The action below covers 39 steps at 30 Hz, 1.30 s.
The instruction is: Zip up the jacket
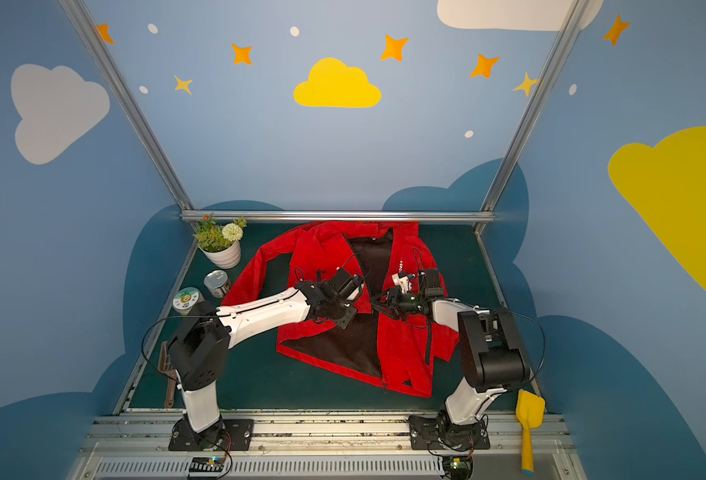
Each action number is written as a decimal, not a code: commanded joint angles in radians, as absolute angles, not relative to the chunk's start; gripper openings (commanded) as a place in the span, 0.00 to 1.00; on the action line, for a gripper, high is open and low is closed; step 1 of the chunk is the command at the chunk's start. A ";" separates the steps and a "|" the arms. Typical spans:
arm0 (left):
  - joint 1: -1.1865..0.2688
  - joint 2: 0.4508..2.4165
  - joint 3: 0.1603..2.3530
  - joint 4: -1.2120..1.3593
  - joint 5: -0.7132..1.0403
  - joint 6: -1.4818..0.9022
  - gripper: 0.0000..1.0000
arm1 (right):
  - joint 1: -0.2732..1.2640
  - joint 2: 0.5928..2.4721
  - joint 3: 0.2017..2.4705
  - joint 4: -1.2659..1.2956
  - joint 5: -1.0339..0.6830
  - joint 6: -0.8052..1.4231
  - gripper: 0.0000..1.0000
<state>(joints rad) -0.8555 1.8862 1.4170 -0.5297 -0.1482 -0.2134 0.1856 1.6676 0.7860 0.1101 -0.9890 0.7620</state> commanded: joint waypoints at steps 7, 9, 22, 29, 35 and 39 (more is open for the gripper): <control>-0.851 1.837 1.424 -0.522 -0.127 -0.228 0.03 | 0.206 1.700 0.792 0.180 -1.026 0.776 0.37; -0.851 1.830 1.421 -0.524 -0.126 -0.228 0.03 | 0.209 1.703 0.792 0.195 -1.028 0.785 0.37; -0.851 1.701 1.329 -0.395 -0.033 -0.412 0.71 | 0.215 1.666 0.779 0.262 -1.054 0.850 0.00; -0.825 1.621 1.084 0.091 0.251 -0.870 0.75 | 0.215 1.649 0.777 0.327 -1.068 0.896 0.00; -0.867 1.650 0.934 0.502 0.241 -1.216 0.76 | 0.215 1.614 0.769 0.338 -1.051 0.901 0.00; -0.885 1.685 0.878 0.656 0.149 -1.322 0.77 | 0.216 1.603 0.749 0.374 -1.051 0.926 0.00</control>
